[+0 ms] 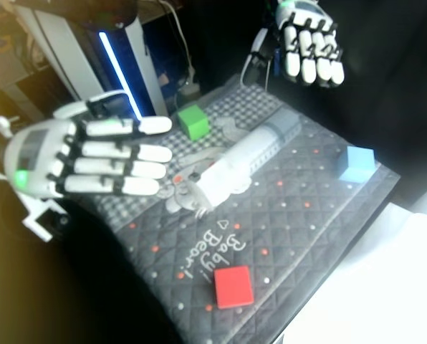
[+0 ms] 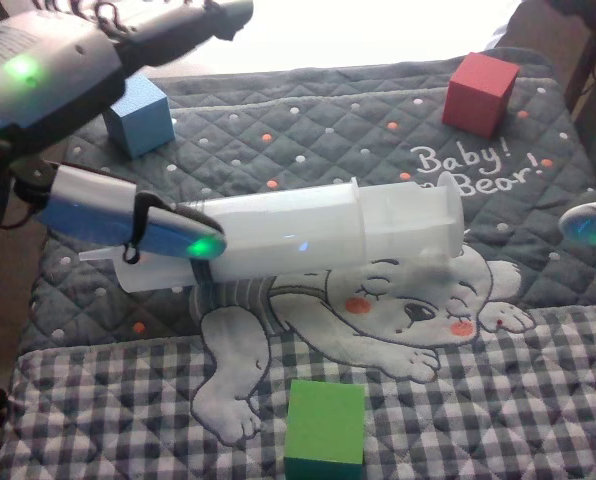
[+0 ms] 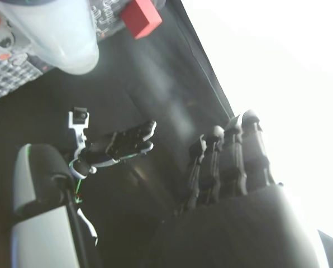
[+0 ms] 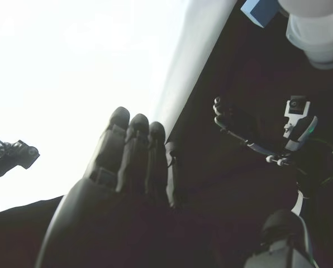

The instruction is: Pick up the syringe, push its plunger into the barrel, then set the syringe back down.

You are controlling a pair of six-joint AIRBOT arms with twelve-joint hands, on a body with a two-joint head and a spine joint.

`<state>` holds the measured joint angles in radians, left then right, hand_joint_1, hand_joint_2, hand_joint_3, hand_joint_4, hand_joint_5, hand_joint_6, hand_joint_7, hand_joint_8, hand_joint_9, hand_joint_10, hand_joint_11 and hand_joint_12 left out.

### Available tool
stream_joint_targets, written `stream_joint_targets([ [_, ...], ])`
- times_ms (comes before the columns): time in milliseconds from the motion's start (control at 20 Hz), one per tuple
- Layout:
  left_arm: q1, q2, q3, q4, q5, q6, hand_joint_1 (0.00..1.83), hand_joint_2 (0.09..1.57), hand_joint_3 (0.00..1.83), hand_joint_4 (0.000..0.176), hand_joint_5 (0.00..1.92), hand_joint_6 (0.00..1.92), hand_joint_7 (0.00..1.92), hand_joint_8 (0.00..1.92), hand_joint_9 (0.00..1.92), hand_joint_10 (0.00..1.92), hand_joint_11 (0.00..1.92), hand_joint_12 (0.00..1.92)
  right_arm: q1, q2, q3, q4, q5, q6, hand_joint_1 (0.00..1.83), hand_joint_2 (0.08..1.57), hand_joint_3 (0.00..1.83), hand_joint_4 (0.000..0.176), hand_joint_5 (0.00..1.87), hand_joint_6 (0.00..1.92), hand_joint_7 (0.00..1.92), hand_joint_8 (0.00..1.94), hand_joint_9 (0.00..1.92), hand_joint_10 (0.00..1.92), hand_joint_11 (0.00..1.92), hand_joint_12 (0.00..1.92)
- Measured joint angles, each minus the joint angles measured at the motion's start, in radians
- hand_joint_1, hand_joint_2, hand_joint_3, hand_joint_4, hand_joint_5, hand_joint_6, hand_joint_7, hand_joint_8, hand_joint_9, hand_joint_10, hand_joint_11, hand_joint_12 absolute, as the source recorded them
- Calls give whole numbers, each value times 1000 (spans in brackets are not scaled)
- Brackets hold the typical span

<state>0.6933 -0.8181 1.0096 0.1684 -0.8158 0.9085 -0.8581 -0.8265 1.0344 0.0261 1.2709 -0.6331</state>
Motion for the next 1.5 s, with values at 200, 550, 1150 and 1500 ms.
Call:
stream_joint_targets([
  [200,-53,-34,41,103,97,-82,500,812,10,0,88,0,129,0,141,0,77,300,0,-2,-6,0,4,1,452,774,0,97,110,1,124,0,133,0,141,86],
  [550,-185,-80,72,410,332,-232,473,680,0,0,85,0,190,0,236,0,0,678,-7,-14,-8,15,7,2,607,734,0,16,128,4,149,16,184,13,147,75],
  [1150,-266,-166,150,823,415,-685,447,633,0,1,25,2,180,1,225,2,0,780,-7,-26,-7,20,10,2,587,758,9,7,136,4,176,5,195,4,179,70],
  [1500,-266,-204,156,851,444,-685,454,597,0,0,26,0,107,0,155,0,0,632,-7,-30,-7,26,10,2,573,772,2,18,134,1,175,0,193,0,178,62],
])
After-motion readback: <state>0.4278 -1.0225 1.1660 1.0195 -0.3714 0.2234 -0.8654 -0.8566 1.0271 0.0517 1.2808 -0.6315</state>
